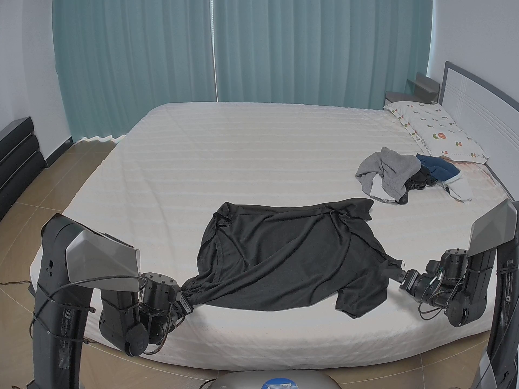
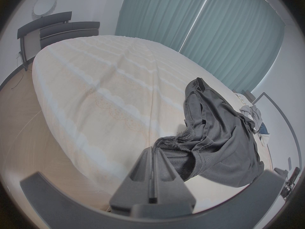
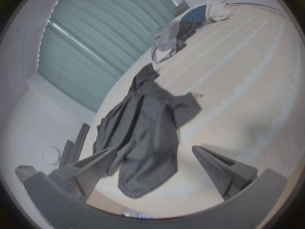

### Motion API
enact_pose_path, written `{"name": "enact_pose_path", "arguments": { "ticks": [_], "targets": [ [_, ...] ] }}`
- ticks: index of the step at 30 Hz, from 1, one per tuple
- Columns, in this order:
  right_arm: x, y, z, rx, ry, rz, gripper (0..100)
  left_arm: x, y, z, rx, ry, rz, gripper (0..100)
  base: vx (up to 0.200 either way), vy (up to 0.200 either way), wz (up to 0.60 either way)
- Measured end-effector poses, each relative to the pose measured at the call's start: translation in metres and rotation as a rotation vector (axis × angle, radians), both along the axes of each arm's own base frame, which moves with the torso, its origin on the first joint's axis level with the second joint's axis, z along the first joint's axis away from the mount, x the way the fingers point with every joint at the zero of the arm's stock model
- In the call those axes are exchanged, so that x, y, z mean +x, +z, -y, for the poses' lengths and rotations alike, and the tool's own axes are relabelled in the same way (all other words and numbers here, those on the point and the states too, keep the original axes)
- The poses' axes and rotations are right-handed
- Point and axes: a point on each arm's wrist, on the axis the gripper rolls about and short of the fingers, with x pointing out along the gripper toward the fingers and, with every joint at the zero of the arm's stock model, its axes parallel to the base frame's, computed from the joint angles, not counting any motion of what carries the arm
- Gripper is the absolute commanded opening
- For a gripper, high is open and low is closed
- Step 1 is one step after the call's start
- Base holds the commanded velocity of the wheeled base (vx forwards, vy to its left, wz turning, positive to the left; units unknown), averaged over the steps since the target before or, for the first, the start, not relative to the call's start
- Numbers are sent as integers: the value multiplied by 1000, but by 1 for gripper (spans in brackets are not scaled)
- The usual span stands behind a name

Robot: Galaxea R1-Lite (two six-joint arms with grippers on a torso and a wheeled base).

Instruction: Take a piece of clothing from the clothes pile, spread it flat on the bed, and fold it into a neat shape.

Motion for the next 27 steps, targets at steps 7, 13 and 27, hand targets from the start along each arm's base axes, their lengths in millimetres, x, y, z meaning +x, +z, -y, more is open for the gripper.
{"name": "enact_pose_path", "arguments": {
  "ticks": [7,13,27],
  "targets": [
    [-13,-13,-11,-29,64,-65,100,0,0,0,-1,-1,-2,0,0,0,0],
    [-11,-19,-17,-48,96,-65,100,0,0,0,0,-2,-1,0,0,0,0],
    [-5,-27,-26,-86,107,-57,0,0,0,0,1,-4,-2,0,0,0,0]
  ]
}}
